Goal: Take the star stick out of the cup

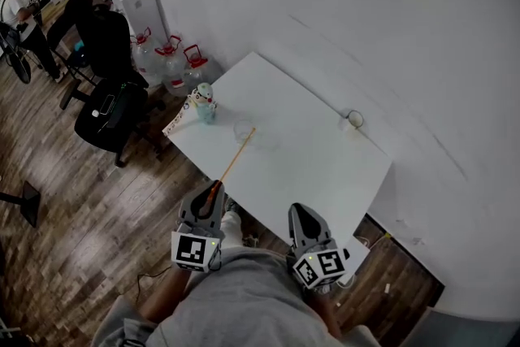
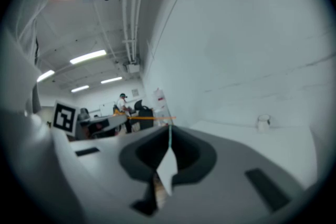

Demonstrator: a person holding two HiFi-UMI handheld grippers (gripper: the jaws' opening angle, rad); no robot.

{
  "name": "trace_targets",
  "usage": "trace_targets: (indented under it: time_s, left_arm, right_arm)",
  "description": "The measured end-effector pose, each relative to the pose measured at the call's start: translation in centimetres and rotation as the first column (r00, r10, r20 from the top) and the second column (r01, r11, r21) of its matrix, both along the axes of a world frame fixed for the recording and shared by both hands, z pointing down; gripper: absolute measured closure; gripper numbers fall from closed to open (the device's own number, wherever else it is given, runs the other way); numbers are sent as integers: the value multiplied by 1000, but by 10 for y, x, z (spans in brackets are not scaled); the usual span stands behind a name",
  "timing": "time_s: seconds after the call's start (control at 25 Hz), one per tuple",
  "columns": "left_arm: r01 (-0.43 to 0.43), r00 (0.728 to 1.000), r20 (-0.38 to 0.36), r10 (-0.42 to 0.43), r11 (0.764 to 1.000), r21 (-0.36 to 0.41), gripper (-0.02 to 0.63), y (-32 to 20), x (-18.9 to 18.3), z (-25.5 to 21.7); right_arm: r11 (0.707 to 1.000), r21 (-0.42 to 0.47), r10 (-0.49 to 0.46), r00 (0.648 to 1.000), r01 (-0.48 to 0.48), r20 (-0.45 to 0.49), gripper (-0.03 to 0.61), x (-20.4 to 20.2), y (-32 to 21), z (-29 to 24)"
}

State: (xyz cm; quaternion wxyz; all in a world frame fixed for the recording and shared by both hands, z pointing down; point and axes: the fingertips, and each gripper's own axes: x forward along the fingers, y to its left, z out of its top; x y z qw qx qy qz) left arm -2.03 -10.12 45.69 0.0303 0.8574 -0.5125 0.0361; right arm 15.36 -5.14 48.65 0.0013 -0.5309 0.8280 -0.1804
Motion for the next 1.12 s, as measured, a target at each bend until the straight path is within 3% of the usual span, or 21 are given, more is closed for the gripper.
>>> trace_targets:
  time_s: [0.24, 0.44, 0.68, 0.84, 1.12]
  left_arm:
    - [-26, 999, -42, 28, 998, 59, 569, 17, 7, -36]
    - [-25, 999, -34, 28, 994, 109, 569, 26, -1, -50]
    - [-10, 1000, -9, 12, 993, 117, 569, 33, -8, -42]
    - [11, 999, -45, -7, 996, 94, 569, 36, -11, -48]
    - [17, 999, -40, -13, 995, 103, 569, 37, -14, -46]
  right_arm:
    - [1000, 3, 15, 1000, -15, 4, 541, 5, 12, -1]
    - [999, 21, 30, 999, -31, 10, 541, 7, 18, -6]
    - [999, 24, 39, 999, -39, 16, 541, 12, 22, -7]
    - [999, 13, 32, 999, -32, 18, 541, 8, 22, -4]
    - [1000, 24, 15, 1000, -16, 16, 541, 3, 21, -5]
